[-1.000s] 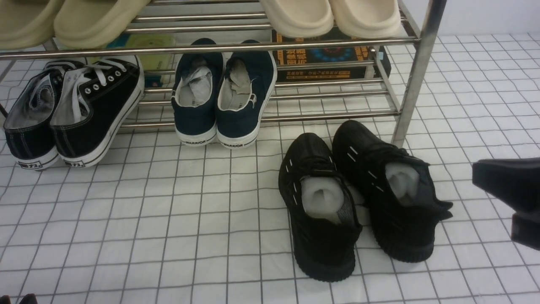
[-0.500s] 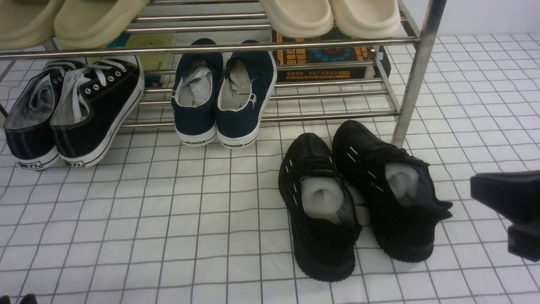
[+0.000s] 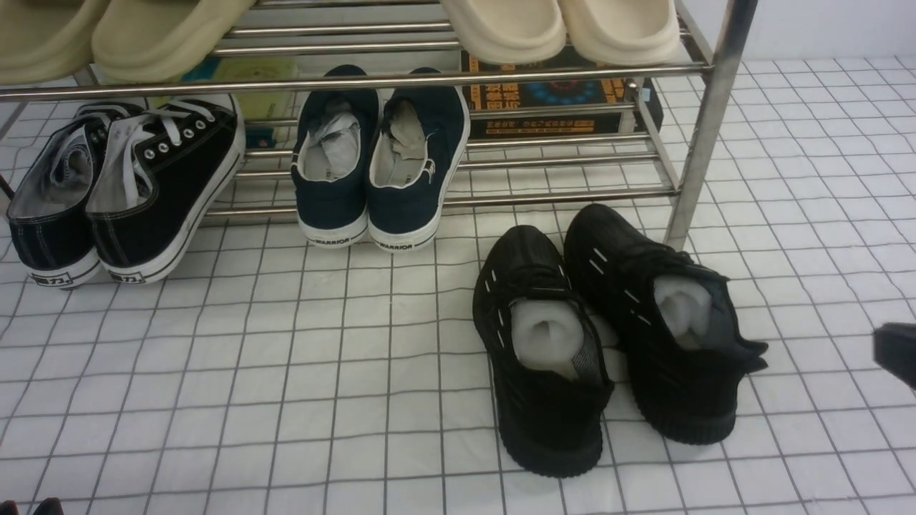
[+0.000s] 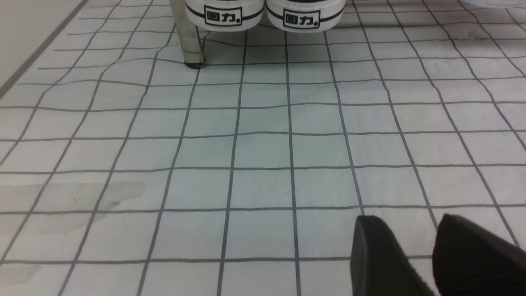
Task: Take the shoes off the shelf with your hand from the white checkered tablecloth.
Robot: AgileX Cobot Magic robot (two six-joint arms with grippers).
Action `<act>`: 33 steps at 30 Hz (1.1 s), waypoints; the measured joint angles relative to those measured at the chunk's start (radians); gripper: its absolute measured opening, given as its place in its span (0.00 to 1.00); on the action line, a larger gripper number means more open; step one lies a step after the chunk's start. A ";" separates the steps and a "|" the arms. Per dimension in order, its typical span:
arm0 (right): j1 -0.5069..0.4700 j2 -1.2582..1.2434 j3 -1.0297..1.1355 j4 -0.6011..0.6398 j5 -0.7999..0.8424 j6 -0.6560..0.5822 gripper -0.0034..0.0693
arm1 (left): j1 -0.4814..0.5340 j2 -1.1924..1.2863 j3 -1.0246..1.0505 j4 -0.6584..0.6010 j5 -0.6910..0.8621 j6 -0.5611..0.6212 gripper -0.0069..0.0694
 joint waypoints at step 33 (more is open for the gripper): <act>-0.474 -0.603 0.503 0.012 -0.015 0.000 0.11 | 0.000 0.000 0.000 0.000 0.001 0.000 0.40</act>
